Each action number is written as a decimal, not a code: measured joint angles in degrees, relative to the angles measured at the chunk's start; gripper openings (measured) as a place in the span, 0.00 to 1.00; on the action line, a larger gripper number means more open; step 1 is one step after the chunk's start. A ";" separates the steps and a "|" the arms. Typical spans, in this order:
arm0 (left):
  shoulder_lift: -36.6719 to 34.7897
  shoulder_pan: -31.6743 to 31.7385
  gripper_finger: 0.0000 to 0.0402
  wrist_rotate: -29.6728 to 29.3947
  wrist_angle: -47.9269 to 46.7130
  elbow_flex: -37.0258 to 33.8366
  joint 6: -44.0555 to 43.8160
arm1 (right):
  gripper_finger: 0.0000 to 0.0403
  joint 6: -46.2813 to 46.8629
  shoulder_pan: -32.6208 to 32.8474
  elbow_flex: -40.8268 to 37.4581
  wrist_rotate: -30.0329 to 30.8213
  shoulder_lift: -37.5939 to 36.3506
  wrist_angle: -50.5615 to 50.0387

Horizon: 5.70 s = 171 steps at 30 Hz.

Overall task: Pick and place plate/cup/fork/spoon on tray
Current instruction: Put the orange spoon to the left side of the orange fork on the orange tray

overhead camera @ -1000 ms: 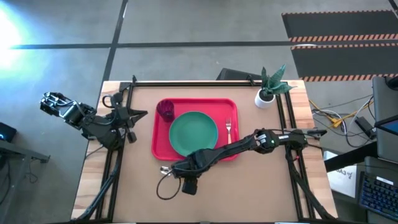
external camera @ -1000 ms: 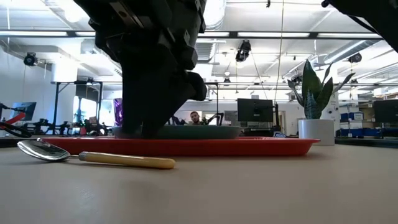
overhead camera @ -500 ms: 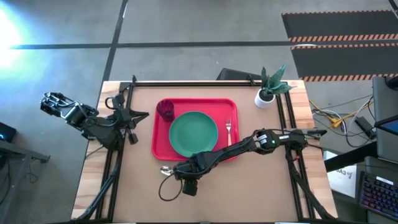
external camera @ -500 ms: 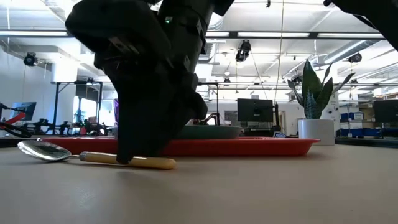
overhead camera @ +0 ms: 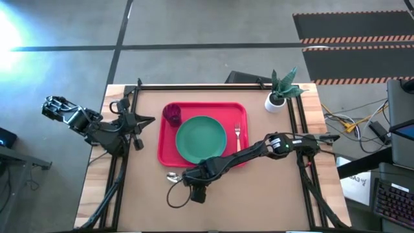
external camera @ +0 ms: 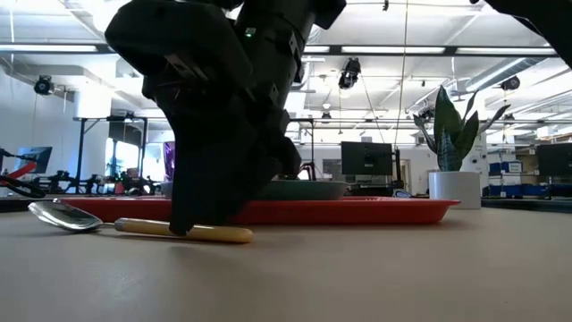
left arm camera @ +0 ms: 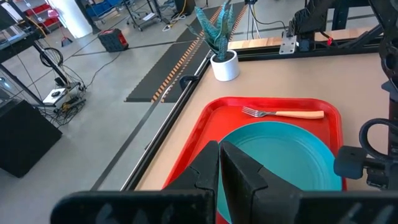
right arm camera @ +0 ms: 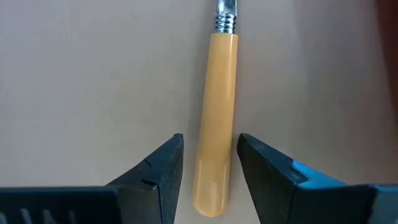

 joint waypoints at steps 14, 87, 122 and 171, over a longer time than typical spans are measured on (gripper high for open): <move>-0.09 -0.04 0.00 -0.02 0.02 0.00 -0.13 | 0.05 2.95 -0.09 -5.44 0.09 0.07 5.97; 40.94 -1.50 0.00 42.26 37.27 -25.85 -24.89 | 0.02 -8.85 2.89 -7.96 31.41 -41.00 2.74; 35.22 -2.10 0.00 26.83 -0.06 4.70 -16.44 | 0.02 -4.58 2.97 -7.90 12.15 -41.00 -5.24; 11.26 -7.50 0.00 11.61 -27.41 12.76 -2.88 | 0.41 49.98 7.00 0.33 0.77 -12.37 -9.32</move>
